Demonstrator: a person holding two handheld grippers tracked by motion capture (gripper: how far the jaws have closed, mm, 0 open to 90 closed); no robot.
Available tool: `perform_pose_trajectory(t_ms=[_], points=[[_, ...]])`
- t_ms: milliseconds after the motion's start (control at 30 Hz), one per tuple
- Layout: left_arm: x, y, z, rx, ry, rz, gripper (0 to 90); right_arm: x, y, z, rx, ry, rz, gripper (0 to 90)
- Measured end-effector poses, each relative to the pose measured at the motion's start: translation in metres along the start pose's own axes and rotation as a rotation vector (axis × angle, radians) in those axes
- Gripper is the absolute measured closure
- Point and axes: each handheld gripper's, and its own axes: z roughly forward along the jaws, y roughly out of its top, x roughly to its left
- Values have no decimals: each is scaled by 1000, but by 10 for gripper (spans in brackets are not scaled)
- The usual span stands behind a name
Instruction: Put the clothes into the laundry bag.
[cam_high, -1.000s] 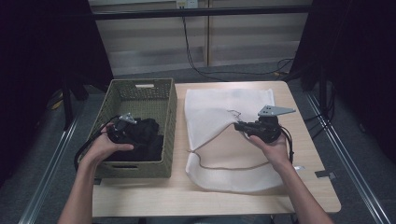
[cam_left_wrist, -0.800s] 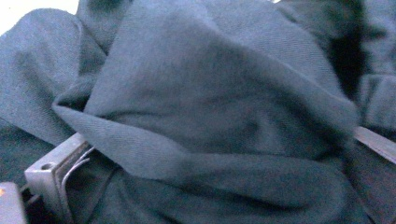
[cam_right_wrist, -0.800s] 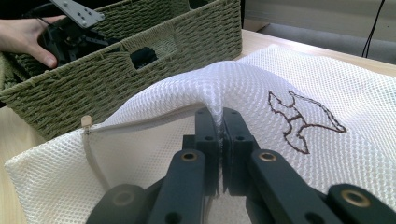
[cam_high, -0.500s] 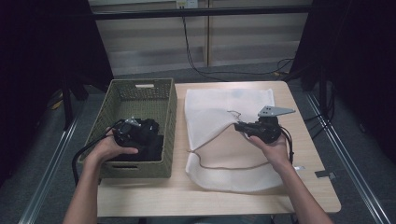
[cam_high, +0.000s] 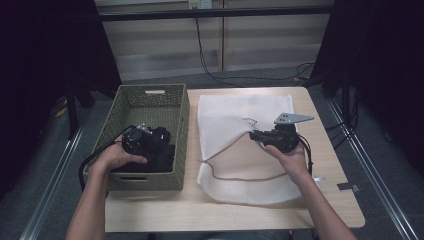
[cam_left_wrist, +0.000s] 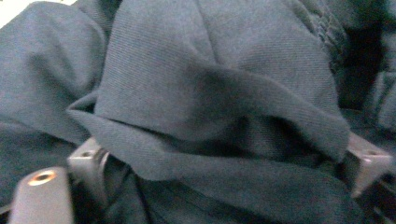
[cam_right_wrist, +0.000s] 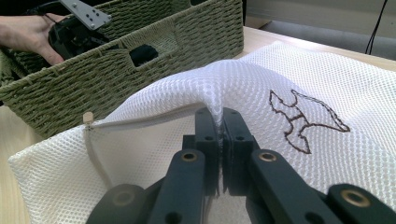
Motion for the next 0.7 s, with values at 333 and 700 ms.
perform_pose_trajectory(t_ms=[333, 700], points=[[14, 7, -7, 27, -1, -51, 508, 0, 0, 0, 2, 1, -1, 868], [14, 15, -9, 62, 14, -40, 624, -1, -1, 0, 1, 1, -1, 869]])
